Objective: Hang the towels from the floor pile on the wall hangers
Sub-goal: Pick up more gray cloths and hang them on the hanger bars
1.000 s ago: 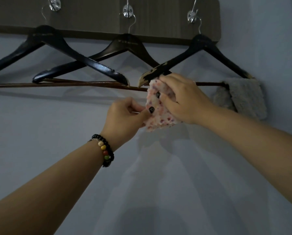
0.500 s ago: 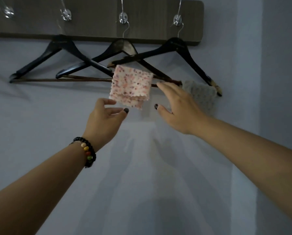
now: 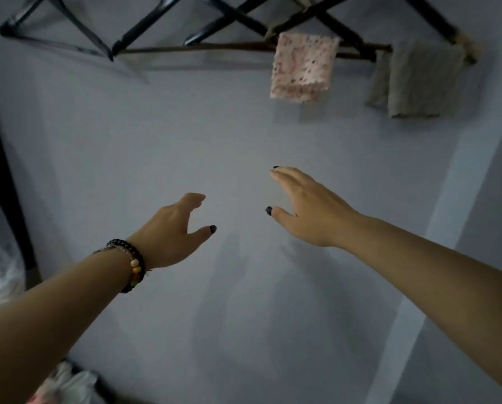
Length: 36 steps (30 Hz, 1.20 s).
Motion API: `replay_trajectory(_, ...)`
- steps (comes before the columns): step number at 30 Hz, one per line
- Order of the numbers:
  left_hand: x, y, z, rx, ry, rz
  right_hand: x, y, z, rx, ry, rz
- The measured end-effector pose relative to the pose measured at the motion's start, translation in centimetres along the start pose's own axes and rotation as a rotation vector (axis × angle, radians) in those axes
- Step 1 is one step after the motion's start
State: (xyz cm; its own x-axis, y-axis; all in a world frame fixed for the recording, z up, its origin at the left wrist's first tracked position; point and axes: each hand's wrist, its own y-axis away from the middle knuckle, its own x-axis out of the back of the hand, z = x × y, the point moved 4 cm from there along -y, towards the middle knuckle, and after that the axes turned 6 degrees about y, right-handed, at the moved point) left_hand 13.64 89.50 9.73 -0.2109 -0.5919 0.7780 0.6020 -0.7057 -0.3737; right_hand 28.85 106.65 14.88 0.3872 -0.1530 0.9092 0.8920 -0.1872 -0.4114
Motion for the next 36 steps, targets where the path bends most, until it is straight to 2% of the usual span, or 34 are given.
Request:
replay_trajectory(12,-3.6,12.5,-14.2,0.109,-0.069,-0.263,-15.1,6.0,-12.6,-0.09,-0.21,-0.404)
replay_trajectory(21,-3.3,20.5,-24.5,0.156,0.032,-0.373,-24.4,6.3,-25.7,-0.214,-0.365,-0.522)
replay_trajectory(30,-1.6,25.6,-35.0,0.233,0.072,-0.38,-32.9,4.4,-36.6,-0.158,-0.355,-0.692)
replay_trajectory(36,-1.3,27.1,-43.2,0.361,0.092,-0.393,-39.2,1.0,-41.7,-0.105,-0.394,-0.757)
